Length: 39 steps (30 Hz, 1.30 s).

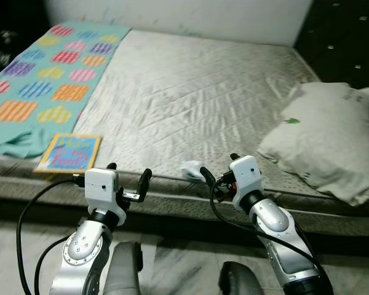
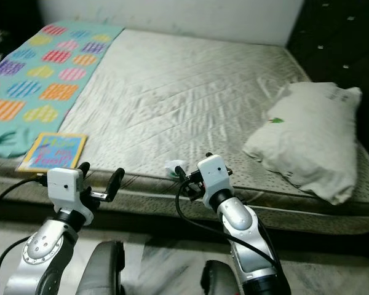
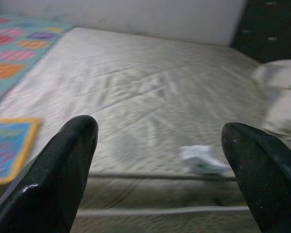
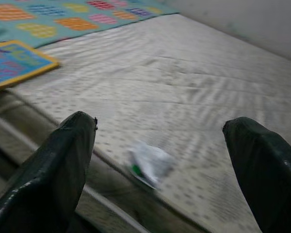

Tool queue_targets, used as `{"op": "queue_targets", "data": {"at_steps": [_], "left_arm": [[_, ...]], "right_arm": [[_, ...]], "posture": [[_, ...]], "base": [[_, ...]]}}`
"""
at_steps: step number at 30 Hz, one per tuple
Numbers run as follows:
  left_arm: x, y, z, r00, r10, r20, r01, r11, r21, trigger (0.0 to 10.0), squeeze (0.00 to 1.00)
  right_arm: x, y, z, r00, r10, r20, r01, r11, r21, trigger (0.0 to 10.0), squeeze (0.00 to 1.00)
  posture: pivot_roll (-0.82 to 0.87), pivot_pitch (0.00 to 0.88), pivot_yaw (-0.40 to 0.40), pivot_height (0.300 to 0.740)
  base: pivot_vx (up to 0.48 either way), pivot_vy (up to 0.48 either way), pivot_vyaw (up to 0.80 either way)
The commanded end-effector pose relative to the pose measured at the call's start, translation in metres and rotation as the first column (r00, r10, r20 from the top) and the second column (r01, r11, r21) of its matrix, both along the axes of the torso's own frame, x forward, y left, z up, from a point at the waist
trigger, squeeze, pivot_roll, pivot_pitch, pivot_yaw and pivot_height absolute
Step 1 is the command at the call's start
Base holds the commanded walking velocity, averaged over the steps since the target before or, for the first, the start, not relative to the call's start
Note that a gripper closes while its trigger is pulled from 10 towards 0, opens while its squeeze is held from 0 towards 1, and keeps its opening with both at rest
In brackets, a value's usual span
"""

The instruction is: Clean up the room

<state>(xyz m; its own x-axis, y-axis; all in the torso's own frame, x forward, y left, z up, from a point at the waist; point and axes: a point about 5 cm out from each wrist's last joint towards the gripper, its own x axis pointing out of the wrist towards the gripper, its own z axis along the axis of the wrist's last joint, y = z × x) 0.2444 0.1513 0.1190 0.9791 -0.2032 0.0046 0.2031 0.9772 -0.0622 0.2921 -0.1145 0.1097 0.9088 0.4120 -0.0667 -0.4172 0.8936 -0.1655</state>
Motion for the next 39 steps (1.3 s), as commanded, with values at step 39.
{"op": "queue_targets", "data": {"at_steps": [39], "left_arm": [[-0.0001, -0.0018, 0.0052, 1.000, -0.022, 0.022, 0.022, 1.000, -0.004, 10.0, 0.00]], "right_arm": [[-0.0002, 0.0049, 0.0055, 0.999, 0.037, 0.021, -0.037, 0.999, 0.019, 10.0, 0.00]], "posture": [[0.06, 0.071, -0.074, 0.556]], "base": [[0.135, 0.000, 0.13]]}}
